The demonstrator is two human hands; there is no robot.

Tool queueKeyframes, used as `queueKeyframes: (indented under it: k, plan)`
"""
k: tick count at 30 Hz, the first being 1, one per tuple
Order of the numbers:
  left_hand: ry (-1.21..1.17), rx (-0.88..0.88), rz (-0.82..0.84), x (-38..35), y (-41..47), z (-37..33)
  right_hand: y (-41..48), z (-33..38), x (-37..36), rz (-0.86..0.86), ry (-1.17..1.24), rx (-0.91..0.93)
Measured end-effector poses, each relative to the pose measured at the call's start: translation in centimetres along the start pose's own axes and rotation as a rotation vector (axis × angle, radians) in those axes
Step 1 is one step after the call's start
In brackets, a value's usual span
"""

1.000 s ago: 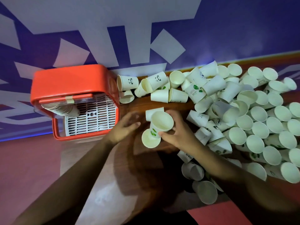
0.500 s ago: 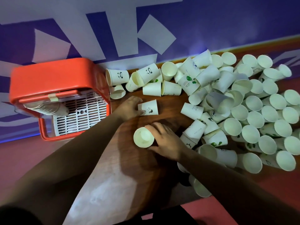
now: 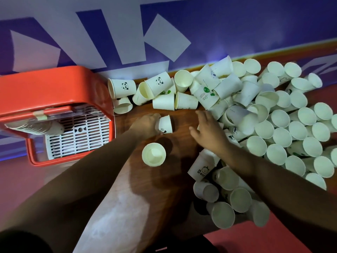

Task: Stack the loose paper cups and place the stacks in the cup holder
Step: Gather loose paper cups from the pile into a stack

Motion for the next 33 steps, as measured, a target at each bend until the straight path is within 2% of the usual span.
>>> queueKeyframes:
  k: [4, 8, 13, 17, 22, 28, 33]
  plan:
    - [-0.43, 0.016, 0.002, 1.9, -2.6, 1.3, 4.5, -1.7, 0.3, 0.006, -0.033, -0.086]
    - [-0.894, -0.051, -0.045, 4.7, -7.2, 3.1, 8.0, -1.2, -0.4, 0.034, -0.041, -0.053]
    - [-1.099, -0.124, 0.004, 5.0, -12.6, 3.3, 10.3, 0.0, -1.6, 0.068, -0.144, 0.056]
    - [-1.097, -0.101, 0.041, 2.7, -14.7, 3.2, 10.8, 0.6, -2.2, 0.067, -0.275, 0.039]
    - [-0.983, -0.08, 0.044, 0.7, -15.1, 3.0, 9.9, 0.8, -3.1, 0.152, -0.251, -0.012]
    - [-0.788, -0.089, -0.009, -0.4, -13.7, 2.9, 7.1, 1.7, -1.5, 0.066, 0.019, -0.035]
    - [-0.576, -0.19, -0.028, -1.9, -13.1, 2.5, 4.5, 2.9, 0.0, 0.072, 0.415, -0.159]
Point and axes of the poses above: each hand's wrist, its own y-axis towards the middle knuckle, its own x-axis out of the back of the hand, z = x × y, the point moved 5 cm from there along y, towards the middle knuckle, and after that the axes turned 7 degrees about x, right-handed, at the moved point
